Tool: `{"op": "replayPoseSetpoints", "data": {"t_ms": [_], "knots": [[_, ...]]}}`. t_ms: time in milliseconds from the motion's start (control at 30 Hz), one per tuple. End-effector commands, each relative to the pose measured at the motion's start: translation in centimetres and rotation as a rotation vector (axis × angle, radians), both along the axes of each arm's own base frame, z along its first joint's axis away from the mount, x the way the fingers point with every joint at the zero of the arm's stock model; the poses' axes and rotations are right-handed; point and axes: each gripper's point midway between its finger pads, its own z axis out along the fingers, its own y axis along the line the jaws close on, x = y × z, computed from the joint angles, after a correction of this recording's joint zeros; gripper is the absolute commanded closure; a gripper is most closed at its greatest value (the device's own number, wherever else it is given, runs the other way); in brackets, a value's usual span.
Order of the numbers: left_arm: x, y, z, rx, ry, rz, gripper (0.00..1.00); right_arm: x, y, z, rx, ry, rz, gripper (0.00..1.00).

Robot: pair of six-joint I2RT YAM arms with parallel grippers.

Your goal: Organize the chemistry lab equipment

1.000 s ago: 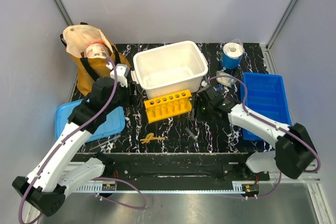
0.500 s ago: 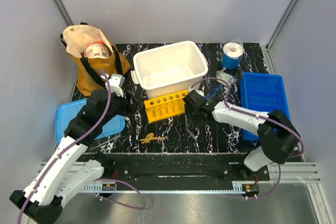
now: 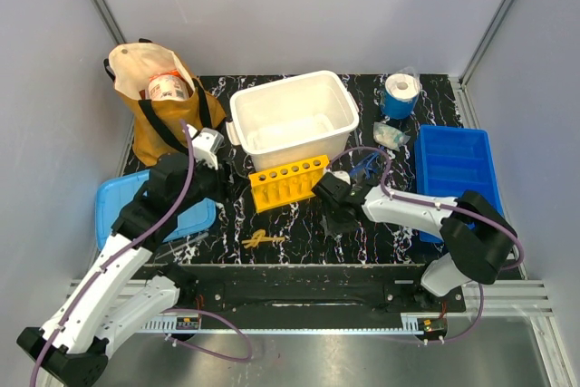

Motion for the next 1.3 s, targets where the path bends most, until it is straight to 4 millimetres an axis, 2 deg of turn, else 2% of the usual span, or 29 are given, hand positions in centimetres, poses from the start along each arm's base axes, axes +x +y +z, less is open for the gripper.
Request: {"op": "replayPoseSetpoints", "data": {"t_ms": [0, 100, 200, 400, 567, 633, 800, 867, 1033, 1133, 1267], "knots": [[0.7, -1.2, 1.9, -0.015, -0.094, -0.075, 0.39, -0.2, -0.3, -0.2, -0.015, -0.035, -0.006, 0.53], [0.4, -2.1, 2.2, -0.014, -0.123, -0.149, 0.39, -0.4, -0.4, -0.8, -0.016, -0.033, -0.009, 0.57], [-0.3, -3.0, 1.9, -0.010, -0.171, -0.243, 0.45, -0.7, -0.3, -1.2, -0.010, -0.026, -0.001, 0.59], [-2.3, -4.0, 2.3, 0.043, -0.428, -0.412, 0.46, -1.1, 0.4, -1.6, 0.010, -0.019, 0.019, 0.65], [-2.4, -4.0, 2.0, 0.087, -0.522, -0.440, 0.47, -0.8, 0.6, -1.1, 0.018, -0.031, 0.025, 0.79], [-2.8, -4.4, 1.5, 0.124, -0.558, -0.502, 0.47, -0.6, 1.3, 0.1, 0.057, -0.046, 0.031, 0.84], [-3.1, -6.0, -0.3, 0.316, -0.758, -0.672, 0.48, -0.7, 4.2, 3.8, 0.237, -0.074, 0.088, 0.87], [-2.9, -6.6, -0.2, 0.360, -0.822, -0.722, 0.48, -1.0, 5.2, 5.4, 0.296, -0.070, 0.111, 0.88], [-3.8, -8.0, 0.3, 0.389, -0.990, -0.844, 0.47, -2.6, 7.7, 11.2, 0.521, -0.069, 0.206, 0.89], [-3.9, -8.7, -0.1, 0.433, -1.027, -0.912, 0.46, -3.9, 8.5, 14.1, 0.623, -0.065, 0.275, 0.90], [-4.0, -9.9, -1.0, 0.489, -1.014, -1.004, 0.46, -5.0, 8.8, 16.7, 0.700, -0.060, 0.320, 0.90]]}}
